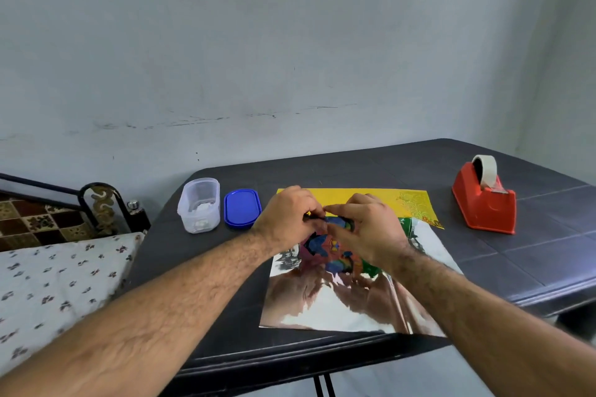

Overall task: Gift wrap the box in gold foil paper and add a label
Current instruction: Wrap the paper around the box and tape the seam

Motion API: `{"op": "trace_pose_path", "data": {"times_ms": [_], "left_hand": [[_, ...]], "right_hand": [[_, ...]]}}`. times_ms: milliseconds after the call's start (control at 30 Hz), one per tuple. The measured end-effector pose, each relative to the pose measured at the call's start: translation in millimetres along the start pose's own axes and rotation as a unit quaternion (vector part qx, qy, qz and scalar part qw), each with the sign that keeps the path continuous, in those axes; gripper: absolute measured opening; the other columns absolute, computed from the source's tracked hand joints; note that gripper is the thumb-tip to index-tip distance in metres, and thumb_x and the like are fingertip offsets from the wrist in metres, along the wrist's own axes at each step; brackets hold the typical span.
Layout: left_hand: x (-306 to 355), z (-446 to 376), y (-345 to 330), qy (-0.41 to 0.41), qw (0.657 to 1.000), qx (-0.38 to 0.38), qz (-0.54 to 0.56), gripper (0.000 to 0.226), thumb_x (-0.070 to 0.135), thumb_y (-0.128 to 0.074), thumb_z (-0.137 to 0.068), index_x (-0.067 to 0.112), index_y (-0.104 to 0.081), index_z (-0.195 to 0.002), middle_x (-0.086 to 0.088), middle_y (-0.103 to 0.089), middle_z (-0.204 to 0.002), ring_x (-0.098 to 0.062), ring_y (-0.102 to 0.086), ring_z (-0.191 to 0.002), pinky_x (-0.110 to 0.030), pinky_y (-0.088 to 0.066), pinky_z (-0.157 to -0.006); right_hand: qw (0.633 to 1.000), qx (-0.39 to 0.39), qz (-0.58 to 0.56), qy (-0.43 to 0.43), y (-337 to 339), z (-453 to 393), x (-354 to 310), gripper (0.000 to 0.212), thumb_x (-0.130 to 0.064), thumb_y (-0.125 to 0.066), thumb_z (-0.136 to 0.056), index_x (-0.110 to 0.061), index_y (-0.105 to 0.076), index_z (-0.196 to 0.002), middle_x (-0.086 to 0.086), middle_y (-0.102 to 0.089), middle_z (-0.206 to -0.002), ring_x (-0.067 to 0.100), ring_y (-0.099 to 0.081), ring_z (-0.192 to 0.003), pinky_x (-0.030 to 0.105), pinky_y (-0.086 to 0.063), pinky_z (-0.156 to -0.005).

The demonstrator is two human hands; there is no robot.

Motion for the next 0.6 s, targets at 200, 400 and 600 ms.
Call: {"op": "trace_pose_path", "data": {"times_ms": [200, 400, 600], "left_hand": [[-16, 13, 9, -0.014, 0.999, 0.033, 0.005, 0.028, 0.044, -0.080, -0.082, 0.020, -0.085, -0.096, 0.008, -0.074, -0.088, -0.011, -0.057, -0.084, -0.024, -0.048, -0.072], [-24, 15, 12, -0.010, 0.998, 0.053, -0.009, 0.014, 0.028, -0.090, -0.080, 0.018, -0.086, -0.089, 0.007, -0.074, -0.085, -0.011, -0.055, -0.081, -0.021, -0.039, -0.068], [-22, 11, 21, 0.025, 0.999, 0.021, 0.009, 0.011, 0.026, -0.092, -0.077, 0.021, -0.084, -0.082, 0.013, -0.073, -0.084, -0.007, -0.056, -0.082, -0.029, -0.050, -0.069]], "right_hand": [[0.999, 0.011, 0.022, -0.041, -9, -8, -2, 0.028, -0.063, -0.072, -0.089, -0.040, -0.084, -0.102, -0.018, -0.055, -0.082, 0.016, -0.054, -0.093, 0.041, -0.050, -0.082], [0.997, -0.007, 0.021, -0.072, -8, -13, -6, 0.010, -0.040, -0.083, -0.085, -0.038, -0.085, -0.095, -0.018, -0.060, -0.084, 0.017, -0.058, -0.097, 0.041, -0.052, -0.083], [0.996, -0.035, 0.019, -0.085, 3, -16, -7, 0.014, -0.024, -0.079, -0.082, -0.030, -0.085, -0.092, -0.017, -0.073, -0.091, 0.011, -0.067, -0.086, 0.035, -0.060, -0.082]]}}
Point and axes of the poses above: each hand's wrist, its own z-axis away from the middle knuckle, its own y-axis out of the back of the hand, x = y × z, the point moved 3 cm from there along -z, towards the middle knuckle
